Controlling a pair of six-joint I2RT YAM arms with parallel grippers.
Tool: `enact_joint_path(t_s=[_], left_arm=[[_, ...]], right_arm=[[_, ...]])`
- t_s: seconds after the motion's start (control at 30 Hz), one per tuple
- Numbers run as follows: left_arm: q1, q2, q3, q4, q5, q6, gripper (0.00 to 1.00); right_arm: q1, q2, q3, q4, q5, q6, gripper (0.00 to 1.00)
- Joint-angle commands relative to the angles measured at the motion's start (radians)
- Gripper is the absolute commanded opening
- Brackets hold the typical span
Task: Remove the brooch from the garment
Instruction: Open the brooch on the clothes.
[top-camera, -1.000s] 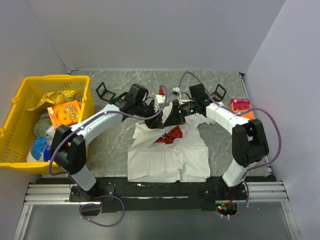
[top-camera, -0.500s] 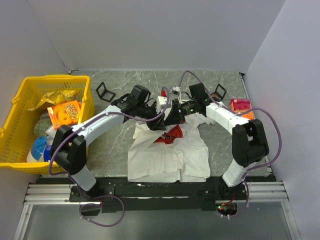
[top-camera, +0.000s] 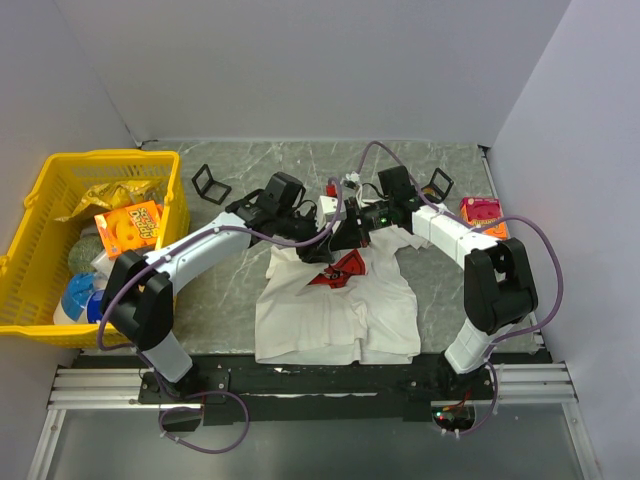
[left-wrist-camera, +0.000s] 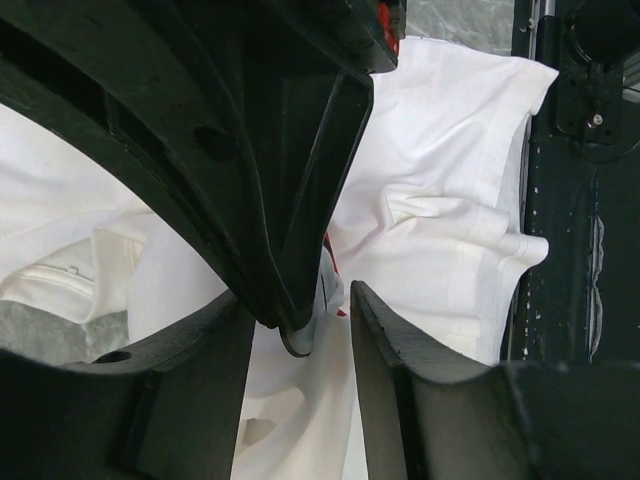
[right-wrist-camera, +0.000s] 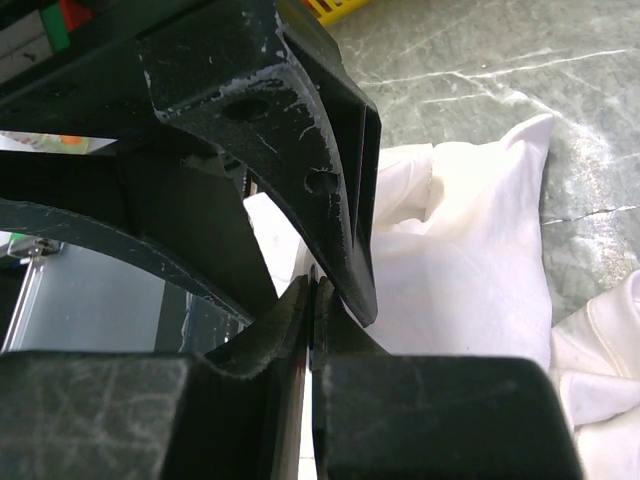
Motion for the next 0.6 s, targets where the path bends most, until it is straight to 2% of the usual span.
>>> enact_joint_path(t_s=[0.0, 0.13, 0.37, 0.5, 0.57], left_arm=[[-0.011, -0.016, 0.000, 0.016, 0.022, 0.012, 0.46], [-0.011, -0.010, 0.002, 0.011, 0.026, 0.011, 0.44], [-0.013, 0.010, 0.011, 0.010, 0.031, 0.003, 0.32], [-0.013, 0.012, 0.009, 0.013, 0.026, 0.005, 0.31], [-0.013, 0.012, 0.008, 0.016, 0.025, 0.002, 0.25]], right_arm=[[0.002, -0.030, 0.034, 0.030, -0.027, -0.002, 0.00], [0.003, -0.032, 0.033, 0.031, -0.029, -0.001, 0.00], [0.002, -0.033, 0.031, 0.027, -0.032, -0.008, 0.00], [0.002, -0.032, 0.031, 0.025, -0.035, -0.013, 0.00], [0.002, -0.030, 0.031, 0.025, -0.035, -0.013, 0.00]])
